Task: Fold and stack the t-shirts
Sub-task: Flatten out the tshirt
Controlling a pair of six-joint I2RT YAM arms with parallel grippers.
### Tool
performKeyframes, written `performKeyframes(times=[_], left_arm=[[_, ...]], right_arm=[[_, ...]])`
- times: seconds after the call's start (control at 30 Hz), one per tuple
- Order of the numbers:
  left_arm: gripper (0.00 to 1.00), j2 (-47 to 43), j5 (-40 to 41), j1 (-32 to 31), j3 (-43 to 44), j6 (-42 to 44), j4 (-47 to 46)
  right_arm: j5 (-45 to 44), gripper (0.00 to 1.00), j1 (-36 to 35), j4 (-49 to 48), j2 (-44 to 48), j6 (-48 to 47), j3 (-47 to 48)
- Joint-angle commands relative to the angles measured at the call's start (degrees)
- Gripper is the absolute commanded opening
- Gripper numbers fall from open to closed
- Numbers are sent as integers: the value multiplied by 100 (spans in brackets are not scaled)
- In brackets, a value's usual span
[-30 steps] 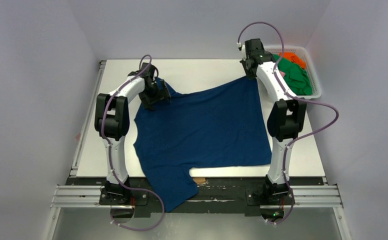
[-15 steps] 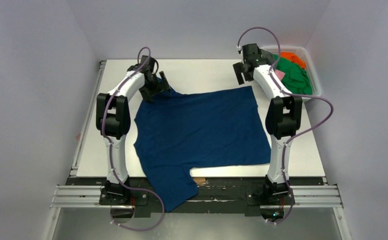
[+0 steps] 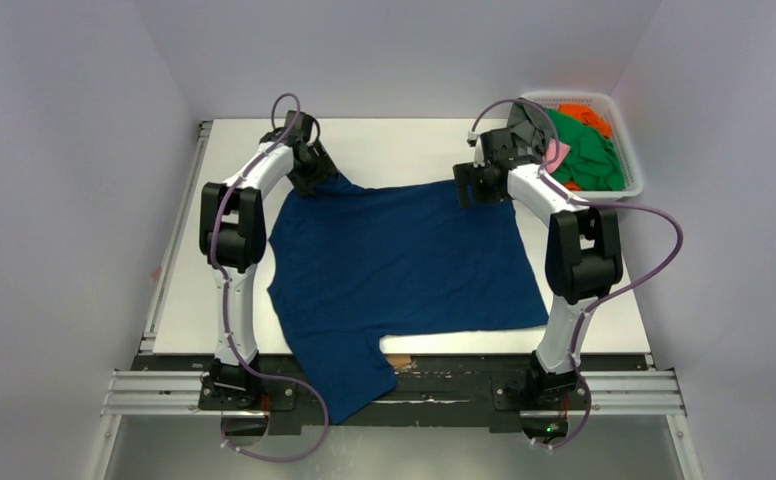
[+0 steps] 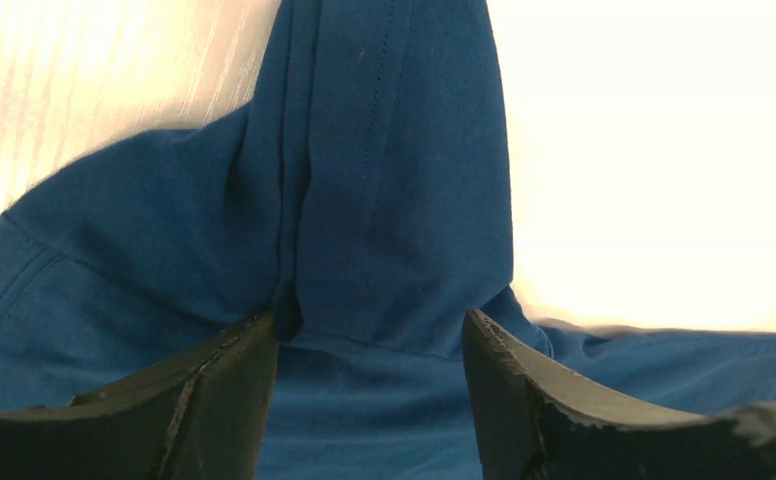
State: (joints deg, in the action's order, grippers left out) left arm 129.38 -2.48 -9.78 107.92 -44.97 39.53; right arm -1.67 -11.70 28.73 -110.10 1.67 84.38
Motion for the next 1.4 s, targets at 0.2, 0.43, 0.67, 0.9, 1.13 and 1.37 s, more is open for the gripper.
performKeyframes(times=[0.2, 0.43, 0.67, 0.9, 1.13, 1.37], left_arm=[[41, 129, 127, 20, 118, -672, -367], [0, 314, 70, 20, 373, -627, -293], [0, 364, 12, 12, 459, -428, -417], [0, 487, -511, -110, 549, -56, -2103], [0, 2466, -916, -348, 3618, -426, -2785], [100, 2056, -973, -389, 3150, -244, -3750]], right_arm=[[-26, 81, 1, 34, 104, 196, -136], [-138, 79, 3, 134, 16, 182, -135], [-258, 78, 1, 159, 8, 158, -141], [-299, 76, 6, 108, -1, 165, -125], [-290, 74, 3, -120, -20, 268, -124], [-332, 80, 1, -261, 68, 418, -146]])
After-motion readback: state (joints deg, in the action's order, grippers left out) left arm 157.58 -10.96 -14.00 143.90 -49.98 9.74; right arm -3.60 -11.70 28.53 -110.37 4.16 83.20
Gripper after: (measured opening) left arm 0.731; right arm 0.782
